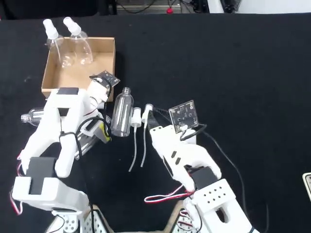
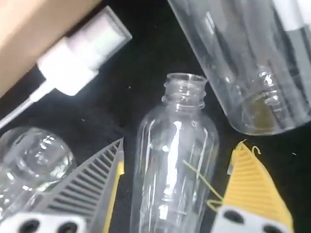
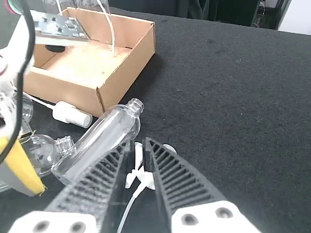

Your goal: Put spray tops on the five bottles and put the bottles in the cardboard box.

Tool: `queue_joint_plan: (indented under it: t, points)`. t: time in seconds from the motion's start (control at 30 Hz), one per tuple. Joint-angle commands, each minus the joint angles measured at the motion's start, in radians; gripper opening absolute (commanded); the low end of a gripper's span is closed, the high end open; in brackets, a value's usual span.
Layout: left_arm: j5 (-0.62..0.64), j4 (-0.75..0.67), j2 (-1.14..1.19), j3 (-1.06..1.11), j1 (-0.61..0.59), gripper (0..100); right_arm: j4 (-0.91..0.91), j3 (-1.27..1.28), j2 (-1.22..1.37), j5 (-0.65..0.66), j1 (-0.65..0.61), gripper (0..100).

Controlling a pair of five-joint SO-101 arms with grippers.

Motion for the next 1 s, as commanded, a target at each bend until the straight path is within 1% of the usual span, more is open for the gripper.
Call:
queue_joint_plan:
  t: [0.0,0.1,0.27,0.33,0.43,0.57,0.67,0.77,0.97]
  points:
    - [0.003,-0.025,0.006,-0.018,0.002,33,-0.018,-0.019,-0.015,-0.002,-0.012,3.5]
    - [0.003,-0.023,0.011,-0.016,0.005,32,-0.018,-0.019,-0.015,-0.002,-0.012,3.5]
    - [0.003,-0.017,0.002,-0.016,0.01,16,-0.018,-0.019,-0.015,-0.002,-0.012,3.5]
    - [0.003,-0.015,0.002,-0.016,0.012,12,-0.018,-0.019,-0.015,-0.002,-0.012,3.5]
    - [0.003,-0.011,0.0,-0.01,0.013,13,-0.018,-0.019,-0.015,-0.002,-0.012,3.5]
    - [0.005,0.104,-0.008,-0.022,0.008,13,-0.018,-0.019,-0.015,-0.002,-0.012,3.5]
    - [0.005,0.166,-0.063,0.004,0.002,13,-0.018,-0.019,-0.015,-0.002,-0.012,3.5]
    - [0.003,0.189,-0.166,0.067,0.001,13,-0.018,-0.019,-0.015,-0.002,-0.012,3.5]
    - [0.023,0.181,-0.437,0.232,-0.002,13,-0.018,-0.022,-0.015,-0.005,-0.008,3.5]
